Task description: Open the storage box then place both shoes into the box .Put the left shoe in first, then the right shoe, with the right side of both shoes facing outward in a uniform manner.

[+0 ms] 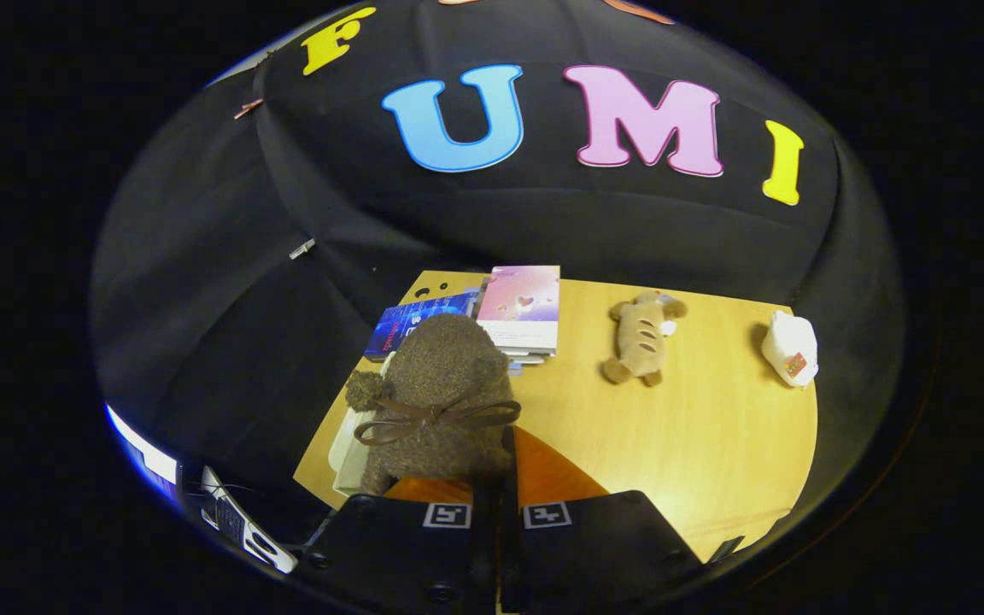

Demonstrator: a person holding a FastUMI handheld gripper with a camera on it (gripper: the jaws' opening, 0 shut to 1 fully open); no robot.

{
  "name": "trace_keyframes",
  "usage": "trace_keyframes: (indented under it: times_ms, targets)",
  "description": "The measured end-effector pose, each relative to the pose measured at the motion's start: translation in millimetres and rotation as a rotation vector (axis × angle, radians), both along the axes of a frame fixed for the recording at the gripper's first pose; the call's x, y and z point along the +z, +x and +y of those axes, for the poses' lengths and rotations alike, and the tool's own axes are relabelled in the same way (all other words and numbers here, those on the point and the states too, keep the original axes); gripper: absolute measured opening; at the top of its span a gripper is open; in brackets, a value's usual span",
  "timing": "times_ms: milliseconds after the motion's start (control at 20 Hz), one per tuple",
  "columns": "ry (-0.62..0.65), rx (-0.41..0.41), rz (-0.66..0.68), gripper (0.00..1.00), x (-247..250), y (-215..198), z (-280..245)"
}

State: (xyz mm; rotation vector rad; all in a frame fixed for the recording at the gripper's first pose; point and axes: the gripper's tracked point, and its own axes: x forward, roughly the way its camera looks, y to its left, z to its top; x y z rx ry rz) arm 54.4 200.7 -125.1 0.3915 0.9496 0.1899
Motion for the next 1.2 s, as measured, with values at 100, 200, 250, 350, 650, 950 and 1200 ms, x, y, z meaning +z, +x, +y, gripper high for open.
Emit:
trace_keyframes:
  times_ms: [100, 200, 250, 350, 650, 950, 1200]
  targets:
    - [0.001, 0.006, 0.031, 0.07, -15, 9, 32]
    - [-0.028, 0.014, 0.065, 0.08, -41, 16, 54]
    - [-0.053, 0.019, 0.086, 0.08, -56, 18, 62]
    - [-0.103, 0.029, 0.143, 0.07, -91, 16, 76]
    - [-0.270, 0.046, 0.247, 0.07, -180, 10, 100]
    - [-0.372, 0.032, 0.255, 0.08, -213, 18, 104]
    - [-0.329, 0.073, 0.310, 0.18, -228, 11, 112]
